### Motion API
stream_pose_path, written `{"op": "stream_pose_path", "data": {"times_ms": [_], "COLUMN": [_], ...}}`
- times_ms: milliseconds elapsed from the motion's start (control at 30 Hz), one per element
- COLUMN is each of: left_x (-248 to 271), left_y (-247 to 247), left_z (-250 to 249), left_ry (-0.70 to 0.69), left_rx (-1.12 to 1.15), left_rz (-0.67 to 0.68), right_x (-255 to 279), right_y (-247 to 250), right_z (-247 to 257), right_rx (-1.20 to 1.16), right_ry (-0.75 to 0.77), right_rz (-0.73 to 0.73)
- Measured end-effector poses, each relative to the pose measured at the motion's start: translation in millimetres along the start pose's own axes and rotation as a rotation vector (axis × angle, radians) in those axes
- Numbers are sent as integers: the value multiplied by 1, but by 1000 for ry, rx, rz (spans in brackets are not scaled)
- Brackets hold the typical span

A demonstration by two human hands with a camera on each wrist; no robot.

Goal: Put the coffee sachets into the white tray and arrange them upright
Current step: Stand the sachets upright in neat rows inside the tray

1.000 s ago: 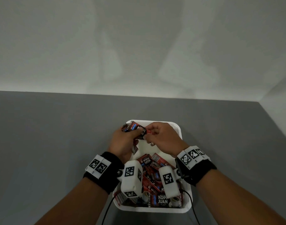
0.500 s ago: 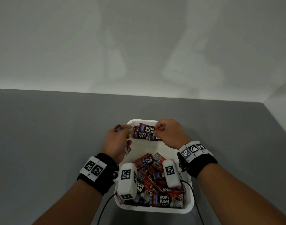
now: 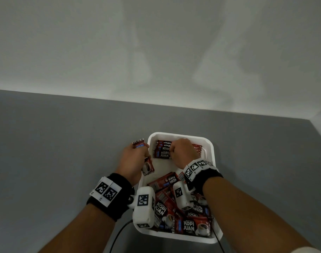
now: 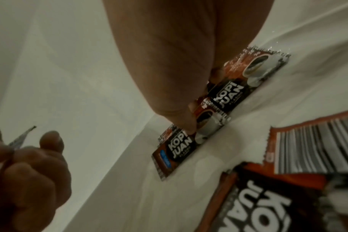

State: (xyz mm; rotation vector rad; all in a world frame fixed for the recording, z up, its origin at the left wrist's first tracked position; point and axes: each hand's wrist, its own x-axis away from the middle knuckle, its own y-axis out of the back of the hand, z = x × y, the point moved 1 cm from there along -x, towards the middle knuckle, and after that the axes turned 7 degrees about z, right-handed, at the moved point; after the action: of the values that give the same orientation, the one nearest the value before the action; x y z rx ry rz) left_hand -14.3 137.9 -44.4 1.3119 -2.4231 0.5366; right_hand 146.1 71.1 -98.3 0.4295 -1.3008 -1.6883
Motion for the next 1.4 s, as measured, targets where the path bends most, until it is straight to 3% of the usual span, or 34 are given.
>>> {"op": "stream_pose_path", "data": {"times_ms": [467, 733, 1000, 1400], "left_x": [5, 1, 4, 3], "left_y": [-2, -2, -5, -6], "left_z": [-2, 4, 4, 7], "left_ry": [21, 3, 23, 20], "left_rx": [-28, -61, -72, -109], "left_rz": [99, 138, 194, 203], "right_x": [8, 32, 29, 32], "right_y": [5, -6, -18, -16], "right_z": [-2, -23, -28, -16], "right_rx": [-43, 96, 222, 205], "right_ry": [50, 136, 148, 176], "right_rz": [-71, 149, 106, 58]}}
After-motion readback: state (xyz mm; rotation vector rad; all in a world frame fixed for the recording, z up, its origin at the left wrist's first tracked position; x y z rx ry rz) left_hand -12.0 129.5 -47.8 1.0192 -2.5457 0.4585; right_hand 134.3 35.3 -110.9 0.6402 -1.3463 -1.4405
